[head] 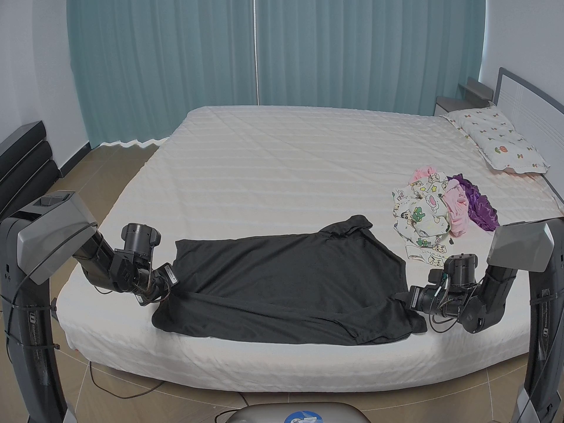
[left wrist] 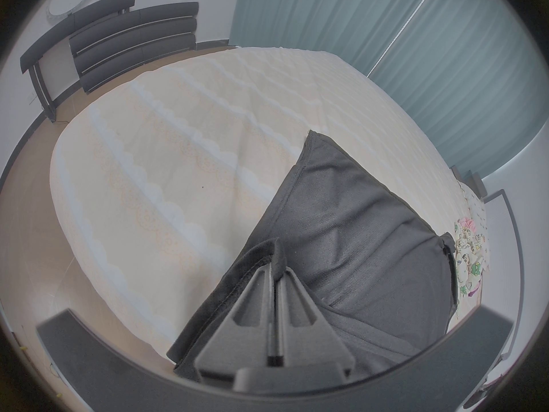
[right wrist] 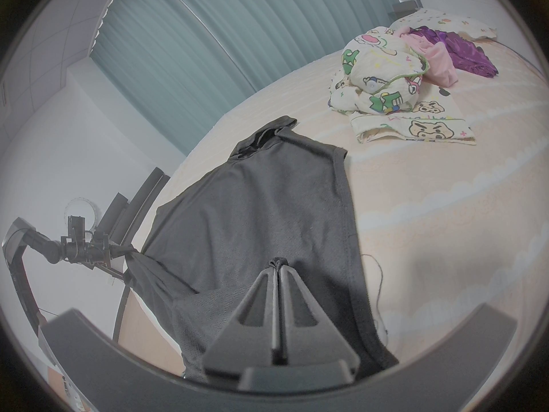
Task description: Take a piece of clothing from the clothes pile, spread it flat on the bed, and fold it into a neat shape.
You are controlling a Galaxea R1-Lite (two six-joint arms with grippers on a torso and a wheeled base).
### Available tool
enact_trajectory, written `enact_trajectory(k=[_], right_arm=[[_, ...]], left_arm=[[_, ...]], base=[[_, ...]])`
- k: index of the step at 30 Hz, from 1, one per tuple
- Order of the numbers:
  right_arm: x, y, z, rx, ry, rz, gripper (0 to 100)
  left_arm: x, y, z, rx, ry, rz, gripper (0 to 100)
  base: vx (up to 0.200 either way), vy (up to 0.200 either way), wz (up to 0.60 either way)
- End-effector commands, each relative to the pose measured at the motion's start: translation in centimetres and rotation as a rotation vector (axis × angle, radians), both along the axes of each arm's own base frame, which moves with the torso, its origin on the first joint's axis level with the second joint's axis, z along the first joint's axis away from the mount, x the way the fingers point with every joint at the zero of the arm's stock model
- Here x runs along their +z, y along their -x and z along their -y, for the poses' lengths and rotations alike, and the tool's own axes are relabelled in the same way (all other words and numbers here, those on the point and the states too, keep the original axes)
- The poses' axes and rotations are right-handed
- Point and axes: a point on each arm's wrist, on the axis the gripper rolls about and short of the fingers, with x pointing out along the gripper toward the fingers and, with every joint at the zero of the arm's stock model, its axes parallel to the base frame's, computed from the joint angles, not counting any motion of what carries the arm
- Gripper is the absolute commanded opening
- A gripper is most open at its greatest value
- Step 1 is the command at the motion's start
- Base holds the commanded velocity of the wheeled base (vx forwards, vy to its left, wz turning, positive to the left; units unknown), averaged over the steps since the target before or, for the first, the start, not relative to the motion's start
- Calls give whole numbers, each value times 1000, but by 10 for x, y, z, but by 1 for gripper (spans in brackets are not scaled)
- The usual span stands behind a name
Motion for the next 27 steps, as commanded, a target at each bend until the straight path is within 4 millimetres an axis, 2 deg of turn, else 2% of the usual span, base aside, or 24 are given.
enact_trajectory(k=[1,10,27], right_arm=[[7,-1,11,-35,-7,17,0],[10,-1,17,-65,-35,37,0],[-1,-5,14,-63,-32,18,0]], left_arm=[[-1,0,0,0,0,-4,0],[-4,0,0,0,-1,-12,0],[-15,-1,1,-2,-4,-35,0]], base=[[0,0,0],[0,0,0],[0,0,0]])
